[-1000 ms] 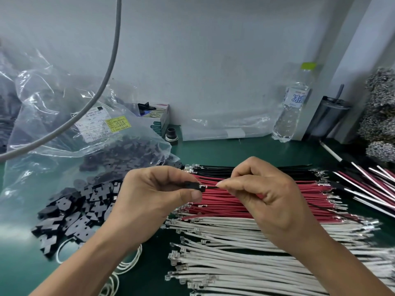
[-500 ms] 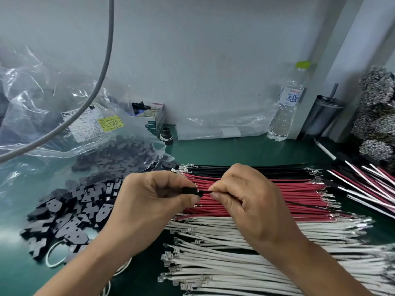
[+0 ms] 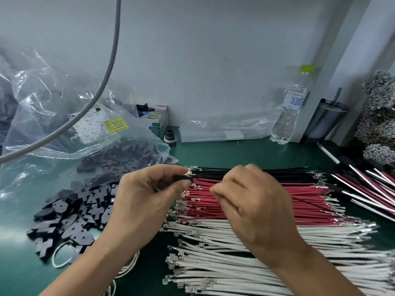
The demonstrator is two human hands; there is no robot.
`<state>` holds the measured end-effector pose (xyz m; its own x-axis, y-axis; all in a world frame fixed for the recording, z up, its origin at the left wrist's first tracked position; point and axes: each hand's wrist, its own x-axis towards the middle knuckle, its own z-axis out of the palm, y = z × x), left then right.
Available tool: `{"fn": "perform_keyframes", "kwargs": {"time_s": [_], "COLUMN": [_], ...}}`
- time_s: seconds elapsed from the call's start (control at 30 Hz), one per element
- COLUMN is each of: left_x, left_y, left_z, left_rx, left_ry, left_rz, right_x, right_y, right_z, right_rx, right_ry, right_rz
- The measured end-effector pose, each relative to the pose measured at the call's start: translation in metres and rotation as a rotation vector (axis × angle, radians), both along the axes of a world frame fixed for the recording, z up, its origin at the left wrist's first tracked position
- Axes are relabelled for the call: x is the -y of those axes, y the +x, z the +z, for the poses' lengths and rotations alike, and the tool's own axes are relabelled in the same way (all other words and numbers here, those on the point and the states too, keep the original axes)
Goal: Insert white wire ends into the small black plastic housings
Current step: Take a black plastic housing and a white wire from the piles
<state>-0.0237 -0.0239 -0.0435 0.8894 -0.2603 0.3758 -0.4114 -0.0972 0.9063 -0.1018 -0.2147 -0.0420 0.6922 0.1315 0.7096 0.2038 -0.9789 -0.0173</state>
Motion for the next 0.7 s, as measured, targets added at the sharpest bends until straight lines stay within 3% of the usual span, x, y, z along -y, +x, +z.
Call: {"fn": "perform_keyframes", "kwargs": {"time_s": [0.1,0.27,0.53,0.7], "left_x": [0.0,0.003,-0.005,-0.005], "left_y": [0.0,-0.002,0.005,0.004], "left_z": [0.001,0.001,0.008,0.011], "left_rx": [-0.019,-0.066,-0.224,-0.318], "left_ry": [0.001,-0.013,-0.193,-0.231], "left_rz": [0.007,0.002,-0.119,-0.225], "right_x": [-0.003,0.001,0.008,0.003], "right_y": [0.001,0.004,-0.002,-0.006], "right_z": [-0.008,-0.011,0.001,0.008], "right_rx": [-0.249,-0.322,-0.183,-0.104], "right_ry": [0.05,0.187,0.442,0.458], "right_rz": [-0.06,-0.075,0.053,0.18]}}
